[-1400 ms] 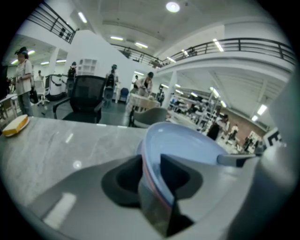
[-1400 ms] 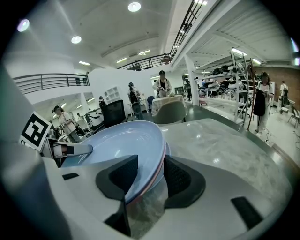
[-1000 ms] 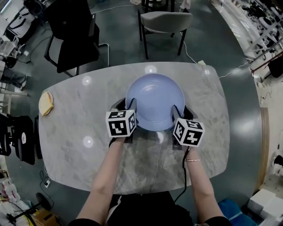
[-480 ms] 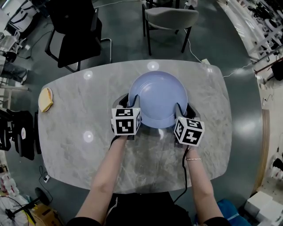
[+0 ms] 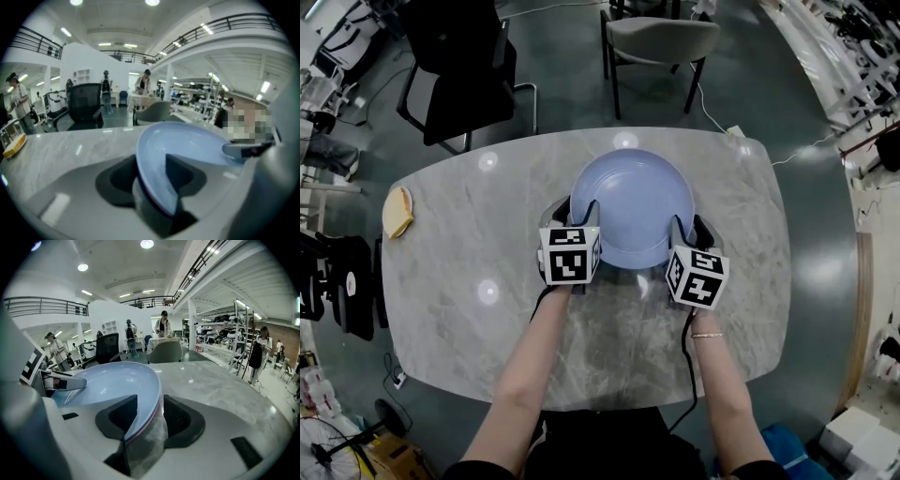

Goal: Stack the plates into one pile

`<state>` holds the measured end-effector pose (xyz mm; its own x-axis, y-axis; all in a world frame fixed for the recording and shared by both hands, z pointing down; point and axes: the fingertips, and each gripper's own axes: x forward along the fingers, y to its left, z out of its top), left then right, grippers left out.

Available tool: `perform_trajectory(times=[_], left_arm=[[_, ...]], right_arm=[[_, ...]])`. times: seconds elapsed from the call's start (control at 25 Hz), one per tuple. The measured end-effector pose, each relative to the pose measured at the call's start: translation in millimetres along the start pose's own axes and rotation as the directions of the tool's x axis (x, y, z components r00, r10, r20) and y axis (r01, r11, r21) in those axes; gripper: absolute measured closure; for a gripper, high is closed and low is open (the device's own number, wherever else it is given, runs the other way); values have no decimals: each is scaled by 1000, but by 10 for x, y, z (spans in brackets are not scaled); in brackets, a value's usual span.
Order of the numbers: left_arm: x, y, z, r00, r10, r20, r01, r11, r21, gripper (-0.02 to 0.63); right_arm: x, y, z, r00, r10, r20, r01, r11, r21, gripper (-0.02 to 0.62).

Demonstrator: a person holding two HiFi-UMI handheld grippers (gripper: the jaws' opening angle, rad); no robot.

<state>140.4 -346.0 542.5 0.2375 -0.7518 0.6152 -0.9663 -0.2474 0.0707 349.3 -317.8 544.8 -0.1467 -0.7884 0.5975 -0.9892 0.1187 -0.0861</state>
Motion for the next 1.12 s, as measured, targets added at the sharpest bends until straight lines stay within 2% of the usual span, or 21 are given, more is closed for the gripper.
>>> perform_trajectory(times=[0.12,0.2,0.36,0.48,0.68,0.92,1.12], left_arm=[[-1,46,-44,1000,30,-8,-30,1000,10,378],[-17,90,-106,999,41,-18,-41,999,15,377],[-116,130,-107,999,39,0,-39,999,-34,385],[-277,116,-14,998,36,44,-33,998,-61,414],[-600,81,153,993,22,118,-15,998,-61,458],[-985,13,317,982,11,190,-7,1000,-21,515],[-1262,-31,387,971,-7,240,5,1000,9,560]], right_arm=[[-48,-13,6,1000,-3,10,3,1000,2,430],[-106,-11,0,1000,-5,19,5,1000,-2,430],[-235,-17,47,999,2,48,-2,1000,-2,433],[-353,15,107,997,21,77,-21,1000,-3,438],[-598,174,272,988,60,144,-59,998,-13,449],[-978,359,491,967,109,228,-106,994,-27,490],[-1254,488,569,951,135,279,-131,991,-33,548]])
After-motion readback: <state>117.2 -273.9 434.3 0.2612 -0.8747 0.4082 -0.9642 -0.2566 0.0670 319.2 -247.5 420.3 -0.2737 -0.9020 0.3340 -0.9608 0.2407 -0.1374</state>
